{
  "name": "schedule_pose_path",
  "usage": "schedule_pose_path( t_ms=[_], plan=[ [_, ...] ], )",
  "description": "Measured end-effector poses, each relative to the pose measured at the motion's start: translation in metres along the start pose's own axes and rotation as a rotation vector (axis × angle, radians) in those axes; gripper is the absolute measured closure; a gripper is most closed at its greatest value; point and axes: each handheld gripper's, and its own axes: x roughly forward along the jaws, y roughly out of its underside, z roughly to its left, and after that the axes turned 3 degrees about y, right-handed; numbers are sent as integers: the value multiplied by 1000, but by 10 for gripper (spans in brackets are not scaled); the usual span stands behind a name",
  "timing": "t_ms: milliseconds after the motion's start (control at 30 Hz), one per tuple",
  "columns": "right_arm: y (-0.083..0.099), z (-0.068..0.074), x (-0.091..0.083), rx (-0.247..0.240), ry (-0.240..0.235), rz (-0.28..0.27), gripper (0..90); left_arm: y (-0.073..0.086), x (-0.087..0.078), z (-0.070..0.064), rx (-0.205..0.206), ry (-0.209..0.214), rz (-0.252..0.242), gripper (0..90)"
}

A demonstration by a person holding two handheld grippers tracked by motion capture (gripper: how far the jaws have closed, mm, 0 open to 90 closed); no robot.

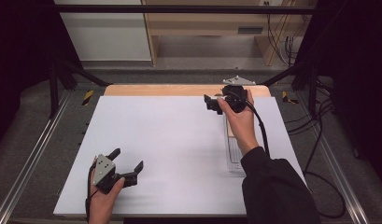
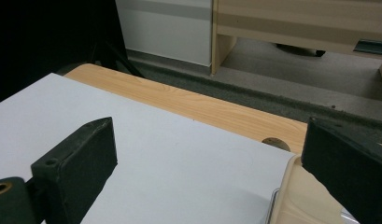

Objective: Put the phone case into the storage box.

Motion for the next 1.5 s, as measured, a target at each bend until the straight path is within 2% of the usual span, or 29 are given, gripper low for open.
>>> schedule_pose_path(
  t_ms=[500,667,1500],
  plan=[
    [-1,0,-3,-9,-10,5,44,0,0,0,-1,2,-2,19],
    [-1,-2,-3,-23,15,1,45,0,0,0,0,3,-1,19],
    [7,-9,-18,-17,53,-93,45,0,0,0,1,3,0,19]
  ],
)
